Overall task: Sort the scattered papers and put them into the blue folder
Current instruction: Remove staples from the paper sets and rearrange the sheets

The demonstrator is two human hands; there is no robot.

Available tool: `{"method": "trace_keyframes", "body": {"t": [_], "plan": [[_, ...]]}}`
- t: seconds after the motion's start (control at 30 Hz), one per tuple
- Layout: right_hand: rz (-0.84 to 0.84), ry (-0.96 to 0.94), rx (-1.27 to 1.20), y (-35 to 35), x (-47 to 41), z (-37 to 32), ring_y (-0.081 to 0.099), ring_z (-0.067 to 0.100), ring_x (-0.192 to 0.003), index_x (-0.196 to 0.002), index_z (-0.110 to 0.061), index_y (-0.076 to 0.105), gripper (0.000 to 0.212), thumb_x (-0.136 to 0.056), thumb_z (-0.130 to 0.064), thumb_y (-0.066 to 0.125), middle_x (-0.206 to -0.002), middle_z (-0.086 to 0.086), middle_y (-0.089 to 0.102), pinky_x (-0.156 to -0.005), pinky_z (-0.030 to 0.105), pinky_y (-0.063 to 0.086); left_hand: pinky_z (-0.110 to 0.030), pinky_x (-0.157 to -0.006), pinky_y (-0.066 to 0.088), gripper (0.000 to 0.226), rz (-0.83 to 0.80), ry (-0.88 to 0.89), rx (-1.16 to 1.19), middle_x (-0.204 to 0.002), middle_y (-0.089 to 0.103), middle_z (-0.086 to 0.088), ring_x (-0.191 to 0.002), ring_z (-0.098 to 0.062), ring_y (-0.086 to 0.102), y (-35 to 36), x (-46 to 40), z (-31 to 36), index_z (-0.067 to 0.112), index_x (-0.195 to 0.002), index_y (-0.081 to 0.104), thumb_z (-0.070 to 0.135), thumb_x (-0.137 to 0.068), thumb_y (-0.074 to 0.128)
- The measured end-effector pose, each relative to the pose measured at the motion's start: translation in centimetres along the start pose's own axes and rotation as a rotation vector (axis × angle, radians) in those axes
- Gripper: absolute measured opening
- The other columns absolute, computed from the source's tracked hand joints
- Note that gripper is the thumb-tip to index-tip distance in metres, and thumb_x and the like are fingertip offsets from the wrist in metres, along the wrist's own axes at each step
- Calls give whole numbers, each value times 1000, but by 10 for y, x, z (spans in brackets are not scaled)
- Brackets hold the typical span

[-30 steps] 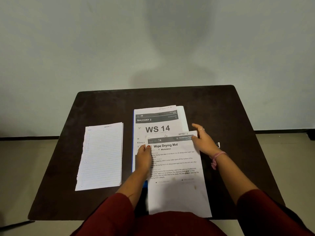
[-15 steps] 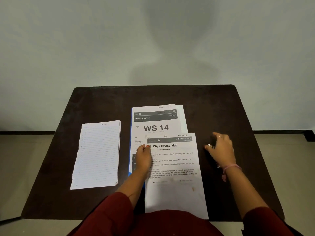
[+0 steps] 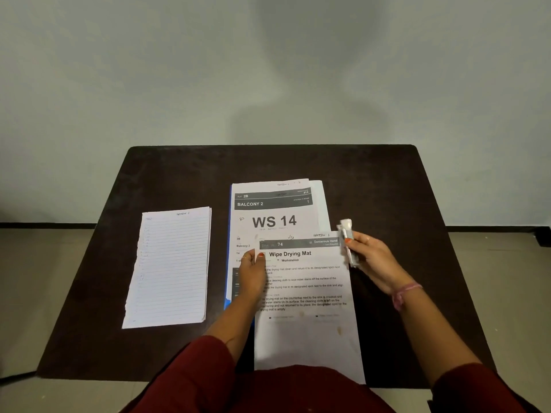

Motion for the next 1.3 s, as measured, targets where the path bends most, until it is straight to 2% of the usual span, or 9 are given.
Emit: {"method": "trace_keyframes", "body": {"t": [0.1, 0.2, 0.27, 0.47, 0.63, 0.83, 1.03, 1.17, 1.3], "plan": [[-224, 13, 266, 29, -10, -12, 56, 17, -80, -124, -8, 55, 30, -94, -9, 53, -90, 7, 60, -71, 23, 52, -27, -72, 55, 22, -20, -18, 61, -112, 67, -14, -91, -22, 65, 1, -1, 0, 8, -120, 52, 11, -100, 43], [-359, -182, 1022, 54, -32, -19, 50, 14, -104, -135, -17, 47, 44, -93, -18, 59, -115, 3, 50, -89, 20, 40, -34, -80, 55, 23, -16, -30, 108, -115, 66, -16, -96, -26, 65, 0, -4, -3, 7, -121, 52, 11, -100, 45], [-419, -277, 1284, 71, -43, -21, 47, 16, -112, -137, -21, 45, 49, -91, -20, 61, -124, 5, 45, -96, 17, 31, -38, -82, 55, 26, -17, -46, 140, -115, 66, -18, -99, -30, 65, 0, -5, -6, 6, -124, 51, 12, -99, 46], [-450, -338, 1444, 103, -65, -29, 48, 22, -118, -138, -18, 47, 50, -90, -15, 60, -129, 7, 49, -104, 28, 34, -31, -72, 58, 19, -40, -9, 149, -111, 67, -18, -92, -27, 66, -3, -6, -11, 9, -115, 54, 16, -99, 48], [-584, -295, 1573, 110, -75, -45, 51, 17, -105, -126, -19, 58, 39, -87, -17, 63, -120, 1, 57, -92, 26, 40, -27, -67, 57, 13, -88, 27, 128, -102, 70, -12, -85, -20, 69, -6, -6, -13, 17, -109, 56, 19, -99, 48], [-749, -182, 1699, 132, -86, -53, 53, 18, -103, -122, -16, 60, 35, -87, -20, 65, -120, 1, 60, -88, 28, 41, -33, -76, 56, 10, -140, 23, 96, -98, 72, -6, -89, -21, 69, -10, -9, -14, 21, -106, 56, 23, -99, 49], [-840, -149, 1787, 154, -96, -48, 49, 15, -95, -122, -13, 59, 36, -88, -24, 65, -121, 4, 59, -80, 25, 36, -30, -74, 57, 22, -139, -26, 112, -106, 69, -6, -90, -19, 69, -10, -9, -15, 17, -117, 48, 26, -98, 51], [-882, -123, 1822, 162, -100, -48, 48, 15, -92, -121, -12, 61, 35, -89, -23, 64, -116, 3, 60, -79, 26, 35, -33, -74, 55, 34, -157, -52, 192, -103, 71, -7, -92, -22, 69, -11, -9, -13, 16, -121, 51, 40, -97, 48], [-919, -100, 1809, 165, -102, -48, 52, 15, -90, -115, -12, 65, 28, -89, -22, 63, -108, 3, 65, -81, 28, 41, -34, -78, 56, 54, -217, -33, 200, -113, 69, -5, -98, -23, 69, -11, -9, -12, 24, -128, 48, 50, -83, 61]]}}
Point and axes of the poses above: each hand's wrist, its own x-axis away from the middle knuckle, its own y-axis out of the palm, z = x × y, the point moved 2 cm from there along -x, towards the middle knuckle
